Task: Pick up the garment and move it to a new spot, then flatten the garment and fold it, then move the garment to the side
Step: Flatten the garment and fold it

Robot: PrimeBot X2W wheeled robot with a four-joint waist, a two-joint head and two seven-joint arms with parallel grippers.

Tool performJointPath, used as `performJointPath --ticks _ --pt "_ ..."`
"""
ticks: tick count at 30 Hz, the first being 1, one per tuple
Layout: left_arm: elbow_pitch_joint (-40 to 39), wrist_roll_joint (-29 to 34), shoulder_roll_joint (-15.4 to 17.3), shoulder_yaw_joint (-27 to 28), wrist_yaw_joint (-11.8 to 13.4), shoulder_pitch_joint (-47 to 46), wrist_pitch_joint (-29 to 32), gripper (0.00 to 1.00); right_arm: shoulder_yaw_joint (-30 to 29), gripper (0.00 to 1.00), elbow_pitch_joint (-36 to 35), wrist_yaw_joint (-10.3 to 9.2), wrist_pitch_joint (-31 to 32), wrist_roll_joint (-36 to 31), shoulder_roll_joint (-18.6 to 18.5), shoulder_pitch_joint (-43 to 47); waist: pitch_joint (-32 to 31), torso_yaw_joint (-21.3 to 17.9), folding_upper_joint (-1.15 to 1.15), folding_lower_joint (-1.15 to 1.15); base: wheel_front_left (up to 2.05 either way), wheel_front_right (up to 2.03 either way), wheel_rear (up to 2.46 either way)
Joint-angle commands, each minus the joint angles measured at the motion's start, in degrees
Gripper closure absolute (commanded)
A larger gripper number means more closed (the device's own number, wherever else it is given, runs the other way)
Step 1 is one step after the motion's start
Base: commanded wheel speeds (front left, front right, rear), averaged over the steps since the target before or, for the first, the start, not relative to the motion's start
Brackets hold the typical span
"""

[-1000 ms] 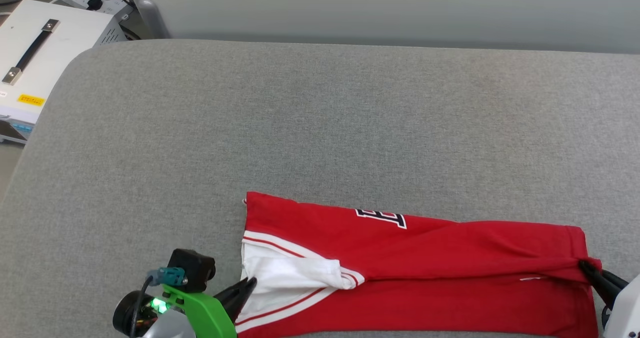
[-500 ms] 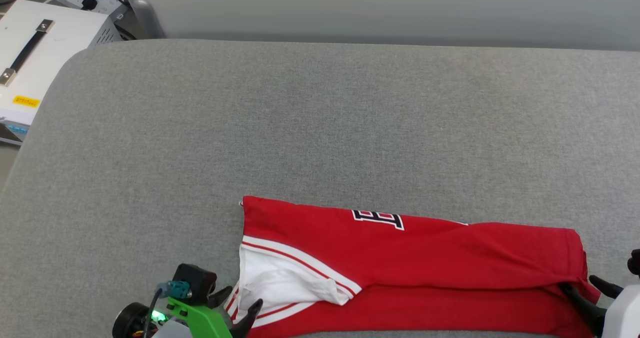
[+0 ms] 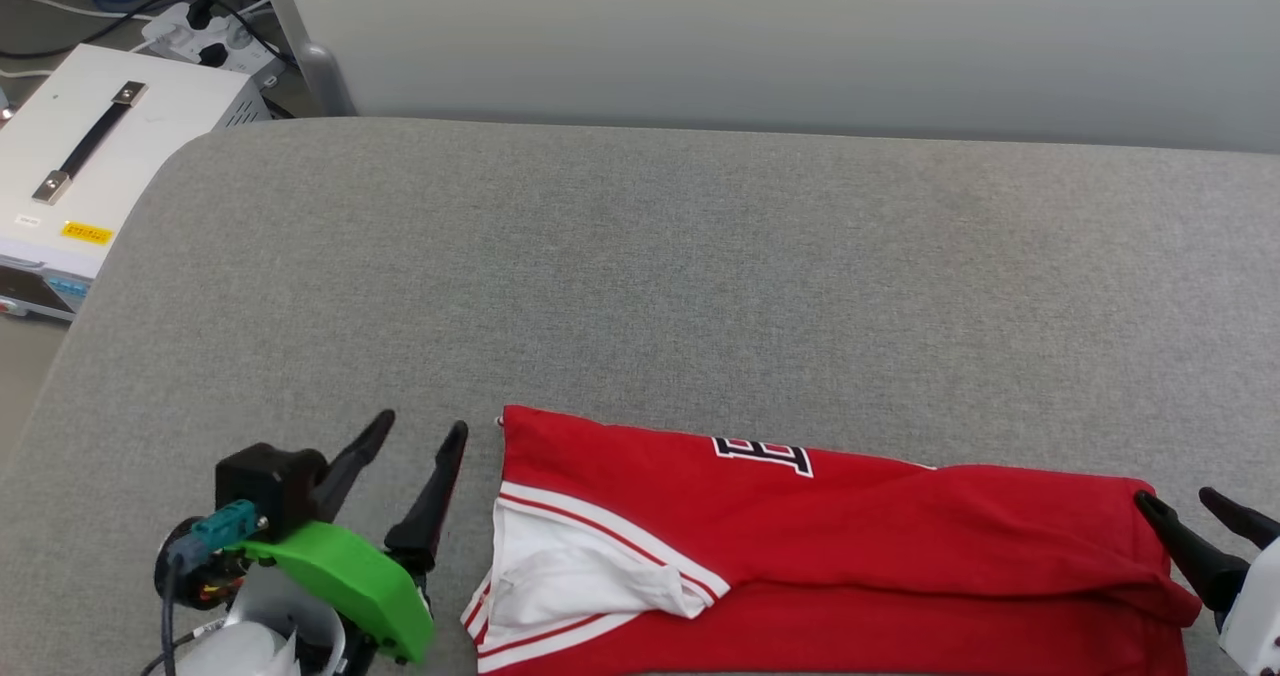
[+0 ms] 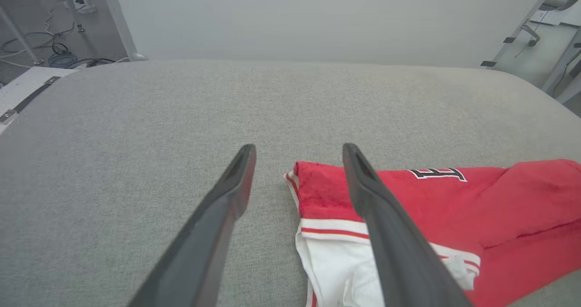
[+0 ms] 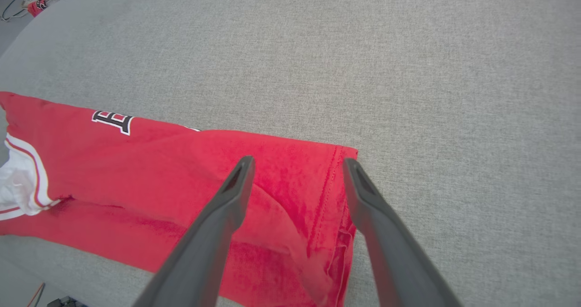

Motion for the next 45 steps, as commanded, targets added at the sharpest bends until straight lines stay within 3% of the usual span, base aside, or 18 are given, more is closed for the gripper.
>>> performJointPath --ticks 1,6,11,16,23,29,33,34,35,36,45 --pt "0.1 0.1 -0.5 0.8 0.7 0.2 -1.7 0.00 -0.9 0.00 -0.3 -0.05 1.1 -1.0 1.0 0.9 0.1 0.0 0.00 0.00 0.00 0.00 0.00" --pt "2.3 1.7 -3.1 4.7 2.5 1.1 -6.4 0.00 -6.4 0.00 0.8 -0.05 6.1 -6.4 7.3 1.0 1.2 0.1 0.00 0.00 0.00 0.00 0.00" --pt "3.5 6.6 -6.9 10.7 2.2 2.1 -7.2 0.00 -11.7 0.00 2.8 -0.05 9.0 -11.7 13.5 0.7 2.6 0.6 0.00 0.00 0.00 0.00 0.00" --pt "3.9 13.7 -11.7 17.7 -1.2 4.8 -7.2 0.00 -15.2 0.00 5.2 -0.05 10.9 -15.6 17.5 0.2 3.9 1.1 0.00 0.00 0.00 0.00 0.00" --pt "5.8 18.4 -16.0 22.4 -6.5 6.4 -7.2 0.00 -16.5 0.00 9.0 -0.05 12.2 -17.5 20.3 0.0 4.8 1.6 0.00 0.00 0.00 0.00 0.00" --pt "7.6 20.9 -18.5 24.5 -9.7 6.3 -7.2 0.00 -15.2 0.00 11.6 -0.05 13.5 -16.4 21.8 -0.7 5.6 1.7 0.00 0.00 0.00 0.00 0.00" --pt "10.1 23.3 -21.0 26.0 -12.4 6.1 -7.2 0.00 -11.3 0.00 14.1 -0.05 13.4 -14.0 22.6 -1.6 6.0 1.8 0.00 0.00 0.00 0.00 0.00" --pt "10.3 23.5 -21.2 26.2 -12.7 6.2 -7.2 0.00 -11.0 0.47 14.3 -0.05 13.3 -13.8 22.6 -1.7 5.9 1.8 0.00 0.00 0.00 0.00 0.00" --pt "10.6 23.8 -21.4 26.4 -13.0 6.3 -7.2 0.00 -10.7 0.71 14.5 -0.05 13.2 -13.5 22.5 -1.7 5.7 1.9 0.00 0.00 0.00 0.00 0.00" --pt "10.8 24.0 -21.6 26.6 -13.2 6.3 -7.2 0.00 -10.3 1.00 14.7 -0.05 13.1 -13.3 22.3 -1.8 5.6 1.9 0.00 0.00 0.00 0.00 0.00" --pt "12.5 25.6 -23.2 28.0 -14.9 7.0 -7.2 0.00 -9.7 1.00 15.6 -0.05 9.7 -13.0 20.7 -2.5 3.2 1.5 0.00 0.00 0.00 0.00 0.00"
